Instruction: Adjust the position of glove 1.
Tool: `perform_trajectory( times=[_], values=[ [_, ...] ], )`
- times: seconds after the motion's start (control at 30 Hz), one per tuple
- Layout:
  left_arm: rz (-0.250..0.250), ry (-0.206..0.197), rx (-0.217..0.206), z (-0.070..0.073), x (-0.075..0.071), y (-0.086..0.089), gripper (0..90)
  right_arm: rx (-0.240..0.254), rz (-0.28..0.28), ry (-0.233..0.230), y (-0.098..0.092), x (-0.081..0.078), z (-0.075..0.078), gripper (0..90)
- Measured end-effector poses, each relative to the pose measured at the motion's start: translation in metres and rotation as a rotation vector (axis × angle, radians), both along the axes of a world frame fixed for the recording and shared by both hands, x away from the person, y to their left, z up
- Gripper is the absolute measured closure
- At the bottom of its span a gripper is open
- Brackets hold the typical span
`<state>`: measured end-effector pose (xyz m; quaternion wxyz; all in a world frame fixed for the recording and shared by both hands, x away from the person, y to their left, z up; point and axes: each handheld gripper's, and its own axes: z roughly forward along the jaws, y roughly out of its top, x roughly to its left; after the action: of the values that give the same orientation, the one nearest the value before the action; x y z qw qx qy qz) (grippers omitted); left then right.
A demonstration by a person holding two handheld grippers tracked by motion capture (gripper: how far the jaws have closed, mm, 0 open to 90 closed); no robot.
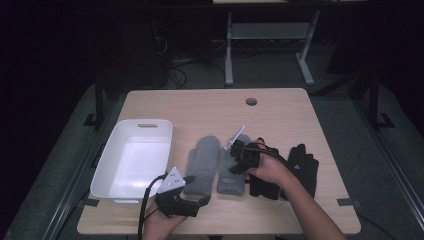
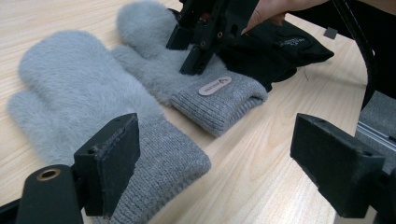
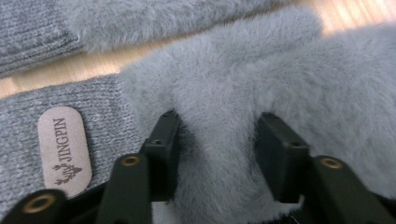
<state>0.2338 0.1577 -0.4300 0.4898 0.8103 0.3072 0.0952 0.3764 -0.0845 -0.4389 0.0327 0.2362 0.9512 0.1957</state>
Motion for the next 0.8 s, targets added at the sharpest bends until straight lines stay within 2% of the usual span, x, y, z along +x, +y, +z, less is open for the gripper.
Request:
perform_trajectory(
  times=[0.13,0.17,0.37,0.5,0.57,0.8],
  values=[
    [0.000,0.000,0.002,0.000,-0.001,-0.001,15.8,-0.002,0.000,-0.002,0.000,-0.001,0.000,63.5],
    [0.000,0.002,0.000,0.000,-0.001,-0.001,15.8,-0.001,-0.004,0.004,0.000,-0.001,0.000,68.6],
    [-0.004,0.003,0.003,-0.001,-0.001,-0.001,15.8,0.021,-0.035,0.031,-0.002,-0.001,0.001,78.2],
    [-0.008,-0.001,0.011,0.000,-0.001,-0.001,15.8,0.028,-0.052,0.045,-0.004,0.000,0.004,81.3],
    [-0.001,-0.002,0.001,0.001,-0.002,0.000,15.8,0.036,-0.059,0.050,-0.004,0.000,0.006,82.2],
    [0.004,-0.012,0.000,0.003,-0.002,0.001,15.8,0.054,-0.065,0.045,-0.007,-0.004,0.018,83.4]
  ],
)
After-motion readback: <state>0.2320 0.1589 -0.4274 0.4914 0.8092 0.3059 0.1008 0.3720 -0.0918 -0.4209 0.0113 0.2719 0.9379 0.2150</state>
